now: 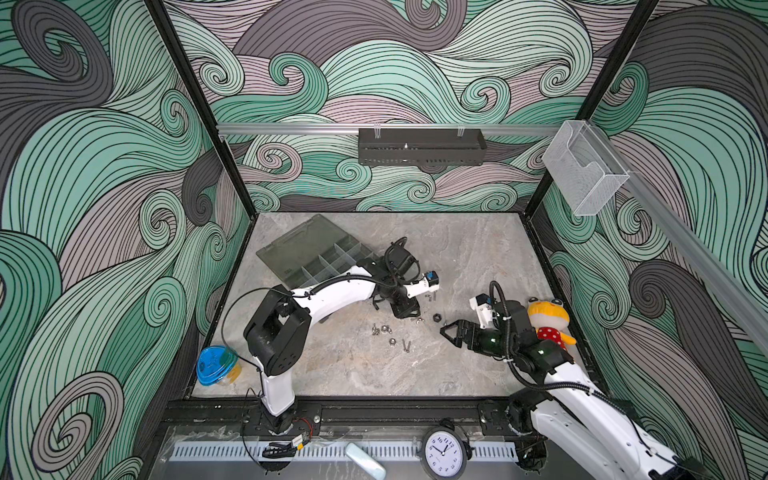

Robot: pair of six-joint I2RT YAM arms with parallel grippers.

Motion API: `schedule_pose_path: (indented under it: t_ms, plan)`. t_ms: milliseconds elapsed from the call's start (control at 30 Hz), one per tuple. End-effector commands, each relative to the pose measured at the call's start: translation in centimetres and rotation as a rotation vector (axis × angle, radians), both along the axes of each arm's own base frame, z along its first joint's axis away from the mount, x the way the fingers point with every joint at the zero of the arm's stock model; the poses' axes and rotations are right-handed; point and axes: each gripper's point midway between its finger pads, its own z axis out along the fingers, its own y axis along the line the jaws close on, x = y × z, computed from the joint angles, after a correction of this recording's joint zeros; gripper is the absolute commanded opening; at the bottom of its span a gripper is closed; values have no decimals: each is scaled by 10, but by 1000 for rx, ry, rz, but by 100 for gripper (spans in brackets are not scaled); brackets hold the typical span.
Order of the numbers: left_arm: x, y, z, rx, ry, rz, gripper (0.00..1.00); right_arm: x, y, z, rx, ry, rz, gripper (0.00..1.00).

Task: Sort the screws and nuts into containers
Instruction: Pick up the nut at the center of the table.

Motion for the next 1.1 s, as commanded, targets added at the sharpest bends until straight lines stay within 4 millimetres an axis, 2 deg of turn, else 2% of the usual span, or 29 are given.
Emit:
schedule_pose_path:
  t_ms: [0,100,233,367,500,667,867,1067]
  plan:
    - [-7,-18,6,-132,-145,-338,44,-17,-4,-9,15,66,-12,100]
    - [2,-33,-1,-172,-209,-418,45,-22,-4,-10,44,56,-15,100]
    - [9,-49,-16,-181,-179,-501,45,-30,-8,-11,52,56,-23,99]
    - [15,-59,-34,-182,-180,-514,46,-35,-9,-11,56,53,-24,100]
    - [15,-63,-50,-137,-185,-525,46,-35,-10,-9,58,49,-25,100]
    - [29,-75,-70,-65,-206,-464,46,-36,-8,-9,53,54,-10,100]
    - [31,-78,-81,-11,-216,-458,47,-35,-10,-11,49,50,-17,100]
    - [26,-77,-83,9,-212,-494,47,-34,-10,-10,41,48,-10,100]
